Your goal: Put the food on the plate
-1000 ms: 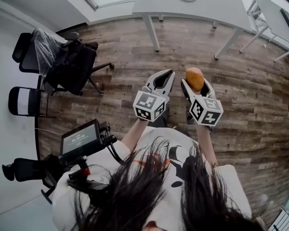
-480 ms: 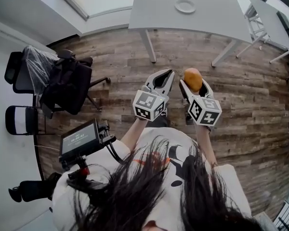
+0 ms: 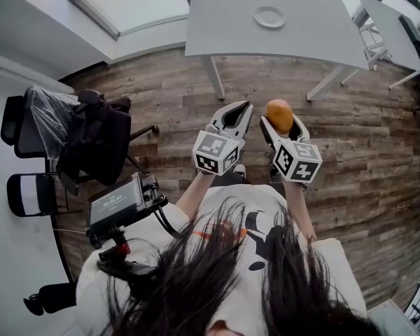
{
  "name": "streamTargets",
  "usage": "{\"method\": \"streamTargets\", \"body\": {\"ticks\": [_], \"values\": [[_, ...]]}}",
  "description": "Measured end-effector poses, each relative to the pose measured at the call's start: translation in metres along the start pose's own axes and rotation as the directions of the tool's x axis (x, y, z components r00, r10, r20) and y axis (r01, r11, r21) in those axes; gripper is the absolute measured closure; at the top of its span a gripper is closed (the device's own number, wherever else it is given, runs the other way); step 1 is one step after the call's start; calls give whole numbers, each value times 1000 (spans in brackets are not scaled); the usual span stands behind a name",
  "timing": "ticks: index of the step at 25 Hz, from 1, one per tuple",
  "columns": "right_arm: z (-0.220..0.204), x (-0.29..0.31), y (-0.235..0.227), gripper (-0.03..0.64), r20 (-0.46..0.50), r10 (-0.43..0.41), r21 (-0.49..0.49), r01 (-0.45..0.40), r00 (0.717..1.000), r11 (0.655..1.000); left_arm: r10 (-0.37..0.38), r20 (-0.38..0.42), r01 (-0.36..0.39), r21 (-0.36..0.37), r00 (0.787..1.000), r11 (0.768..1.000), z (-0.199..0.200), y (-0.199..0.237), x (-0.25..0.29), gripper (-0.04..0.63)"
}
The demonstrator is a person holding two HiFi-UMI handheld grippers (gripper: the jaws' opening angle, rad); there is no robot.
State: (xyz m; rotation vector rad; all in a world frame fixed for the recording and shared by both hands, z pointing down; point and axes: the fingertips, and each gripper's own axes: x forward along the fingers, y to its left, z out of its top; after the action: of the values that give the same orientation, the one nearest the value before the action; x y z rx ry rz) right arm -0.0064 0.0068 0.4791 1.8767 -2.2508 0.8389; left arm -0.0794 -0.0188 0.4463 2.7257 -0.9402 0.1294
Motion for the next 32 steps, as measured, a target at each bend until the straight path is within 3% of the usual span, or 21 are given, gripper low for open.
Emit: {"method": "streamTargets", "body": {"ticks": [10, 15, 28, 32], "values": [[14, 33, -16, 241, -29, -18, 18, 18, 999, 1000, -27, -24, 27, -30, 999, 999, 1, 19, 35, 589], [36, 81, -52, 241, -54, -12, 33, 13, 998, 999, 5, -46, -7, -45, 999, 999, 4, 52, 86, 589], [67, 105, -54, 241, -31, 22, -17, -23, 999, 1000, 73, 16, -72, -48, 997, 996, 25, 78, 91, 589], [95, 134, -96, 241, -54, 41, -10, -41, 998, 999, 92, -4, -92, -63, 996, 994, 32, 85, 150, 589]]}}
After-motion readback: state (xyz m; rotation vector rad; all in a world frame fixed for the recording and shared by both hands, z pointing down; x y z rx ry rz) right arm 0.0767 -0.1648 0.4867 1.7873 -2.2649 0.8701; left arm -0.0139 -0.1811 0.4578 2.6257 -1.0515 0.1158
